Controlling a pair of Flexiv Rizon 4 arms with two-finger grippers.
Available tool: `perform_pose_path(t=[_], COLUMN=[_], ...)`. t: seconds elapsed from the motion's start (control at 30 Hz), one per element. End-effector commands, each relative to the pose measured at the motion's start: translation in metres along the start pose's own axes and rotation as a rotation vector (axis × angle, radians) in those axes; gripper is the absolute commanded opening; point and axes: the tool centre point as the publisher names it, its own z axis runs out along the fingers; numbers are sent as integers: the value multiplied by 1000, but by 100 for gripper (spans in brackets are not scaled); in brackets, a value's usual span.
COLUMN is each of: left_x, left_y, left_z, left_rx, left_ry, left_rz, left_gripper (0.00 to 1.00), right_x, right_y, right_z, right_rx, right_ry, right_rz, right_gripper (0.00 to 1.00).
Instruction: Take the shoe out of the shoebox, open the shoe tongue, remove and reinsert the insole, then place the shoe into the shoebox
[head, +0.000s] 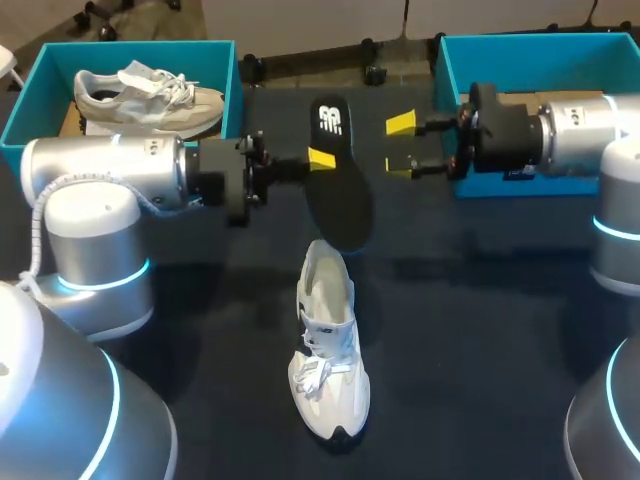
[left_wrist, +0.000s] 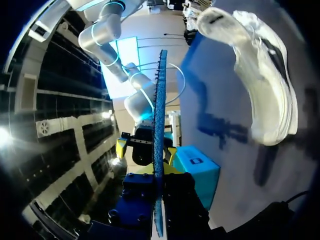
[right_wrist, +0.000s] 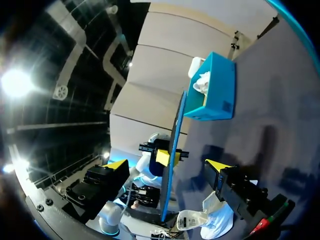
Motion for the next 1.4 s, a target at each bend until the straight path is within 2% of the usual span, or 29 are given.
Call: perform_pose_path(t=[0.03, 0.13, 0.23, 0.4, 0.43, 0.93, 1.07, 1.2, 1.23, 1.4], left_x=[-9, -11, -12, -9, -13, -13, -21, -31, -34, -38], left_y=[-10, -10, -6, -6, -7, -7, -13, -11, -9, -4], left_z=[-21, -28, -34, -40, -41, -41, -43, -49, -51, -55], left_rx=[5, 9, 3, 104, 146, 146, 187, 186, 169, 120], left_ry=[43, 65, 71, 7, -25, -25, 29, 113, 148, 256], left_rz=[-48, -151, -391, -810, -828, -828, -1067, -1341, -1462, -1809], left_gripper=[0, 0, 0, 0, 0, 0, 0, 0, 0, 0], right_x=[6, 6, 6, 6, 6, 6, 6, 6, 6, 6], right_y=[-17, -17, -17, -17, -17, -17, -17, -17, -17, -17], right_z=[-10, -10, -10, -10, -10, -10, -10, -10, -10, -10], right_rx=[-32, -32, -32, -32, -32, -32, -32, -32, -32, -32], right_ry=[-8, -8, -8, -8, -8, -8, -8, -8, -8, -8], right_rz=[-4, -4, -4, -4, -4, -4, -4, -4, -4, -4], right_gripper=[100, 100, 100, 100, 100, 100, 100, 100, 100, 100])
